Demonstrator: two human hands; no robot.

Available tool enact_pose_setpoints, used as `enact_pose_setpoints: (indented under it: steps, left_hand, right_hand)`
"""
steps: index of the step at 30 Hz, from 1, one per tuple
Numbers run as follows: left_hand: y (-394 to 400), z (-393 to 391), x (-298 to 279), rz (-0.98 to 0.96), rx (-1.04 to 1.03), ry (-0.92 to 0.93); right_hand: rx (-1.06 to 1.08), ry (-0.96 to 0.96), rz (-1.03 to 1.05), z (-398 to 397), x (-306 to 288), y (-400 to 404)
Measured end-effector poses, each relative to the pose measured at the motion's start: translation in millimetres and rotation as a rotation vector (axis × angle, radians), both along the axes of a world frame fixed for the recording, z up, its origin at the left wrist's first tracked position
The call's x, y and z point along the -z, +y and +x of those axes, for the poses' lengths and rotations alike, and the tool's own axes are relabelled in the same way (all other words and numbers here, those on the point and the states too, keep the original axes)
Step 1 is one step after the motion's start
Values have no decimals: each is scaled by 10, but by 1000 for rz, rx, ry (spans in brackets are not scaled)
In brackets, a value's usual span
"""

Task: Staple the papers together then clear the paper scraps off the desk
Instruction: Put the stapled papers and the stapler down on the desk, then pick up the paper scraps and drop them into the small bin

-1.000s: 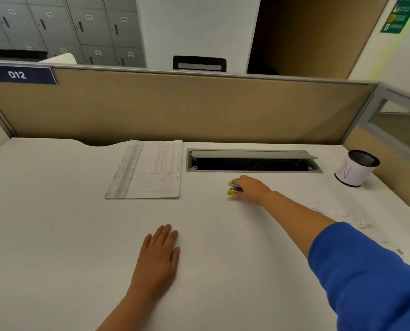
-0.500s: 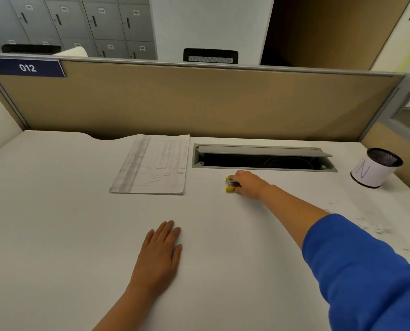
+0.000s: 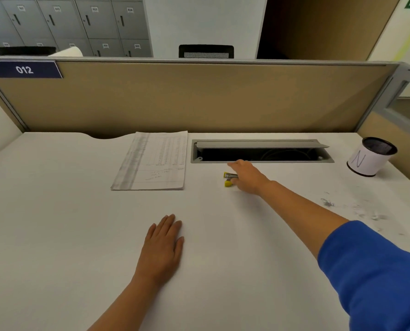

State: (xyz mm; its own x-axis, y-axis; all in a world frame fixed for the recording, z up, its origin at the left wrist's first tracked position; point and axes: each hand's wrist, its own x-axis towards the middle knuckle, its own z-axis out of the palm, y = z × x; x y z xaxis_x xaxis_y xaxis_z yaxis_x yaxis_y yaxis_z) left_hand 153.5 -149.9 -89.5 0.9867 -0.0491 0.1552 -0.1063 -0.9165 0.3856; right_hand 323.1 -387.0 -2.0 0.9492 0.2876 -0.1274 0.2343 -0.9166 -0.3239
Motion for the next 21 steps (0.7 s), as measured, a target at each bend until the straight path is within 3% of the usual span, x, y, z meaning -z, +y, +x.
enact_pose_setpoints:
  steps: [9, 13, 21]
  left_hand:
    - [40, 3, -37, 19, 26, 46]
    - [32, -20, -63, 18, 48, 67]
    - [56, 12, -42, 21, 88, 25]
  right_hand:
    - [155, 55, 357, -1453, -480, 67]
    - [361, 107, 493, -1882, -507, 15]
    - [724, 2, 825, -2829, -512, -333]
